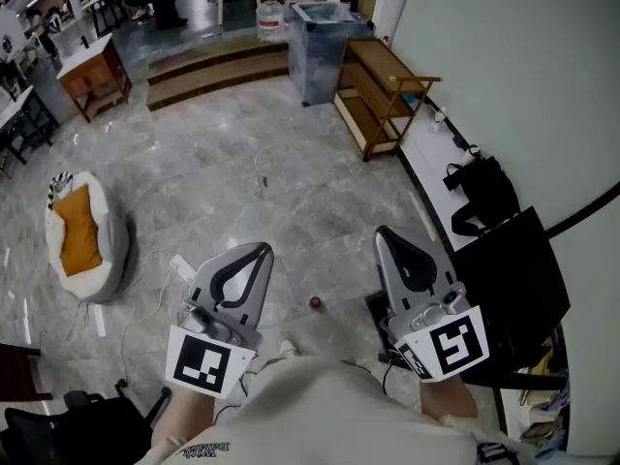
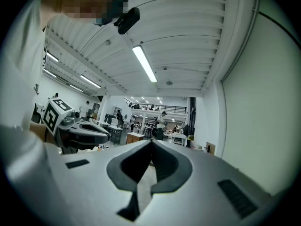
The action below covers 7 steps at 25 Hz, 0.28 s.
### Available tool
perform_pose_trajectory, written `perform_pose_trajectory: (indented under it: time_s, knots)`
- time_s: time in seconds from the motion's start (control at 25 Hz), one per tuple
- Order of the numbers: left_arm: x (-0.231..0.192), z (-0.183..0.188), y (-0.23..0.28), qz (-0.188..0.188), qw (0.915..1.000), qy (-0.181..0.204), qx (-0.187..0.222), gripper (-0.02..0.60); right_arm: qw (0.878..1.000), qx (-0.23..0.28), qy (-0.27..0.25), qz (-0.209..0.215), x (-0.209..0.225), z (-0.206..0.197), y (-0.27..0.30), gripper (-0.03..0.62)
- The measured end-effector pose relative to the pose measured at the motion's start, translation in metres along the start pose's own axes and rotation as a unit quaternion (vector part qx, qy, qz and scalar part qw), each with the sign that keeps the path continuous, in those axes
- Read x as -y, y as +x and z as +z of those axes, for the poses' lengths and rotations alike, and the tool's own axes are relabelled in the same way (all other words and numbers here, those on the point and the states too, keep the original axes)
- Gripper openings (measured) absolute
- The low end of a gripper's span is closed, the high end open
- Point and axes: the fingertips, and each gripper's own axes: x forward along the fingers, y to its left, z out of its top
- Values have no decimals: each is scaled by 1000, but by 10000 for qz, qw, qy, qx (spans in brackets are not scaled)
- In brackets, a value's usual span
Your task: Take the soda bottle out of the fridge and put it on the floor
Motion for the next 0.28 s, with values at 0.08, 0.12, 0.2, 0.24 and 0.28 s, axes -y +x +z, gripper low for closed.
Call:
perform_pose_trajectory:
  time_s: [0.08, 0.12, 0.2, 0.24, 0.28]
  knots:
    - [-1, -1, -1, 11, 10000, -18, 5, 6, 10000, 3, 8, 1, -1, -1, 1, -5]
    - [-2, -1, -2, 10, 10000, -11, 8, 6, 10000, 17, 6, 3, -2, 0, 2, -5]
    - [-3, -2, -3, 11, 10000, 10, 2, 6, 10000, 56, -10, 17, -5, 3, 4, -5]
    - [-5, -2, -4, 16, 10000, 15, -3, 6, 10000, 77, -21, 28, -6, 4, 5, -5]
    - [-6, -3, -5, 23, 10000, 19, -8, 6, 9999, 97, -33, 40, -7, 6, 6, -5]
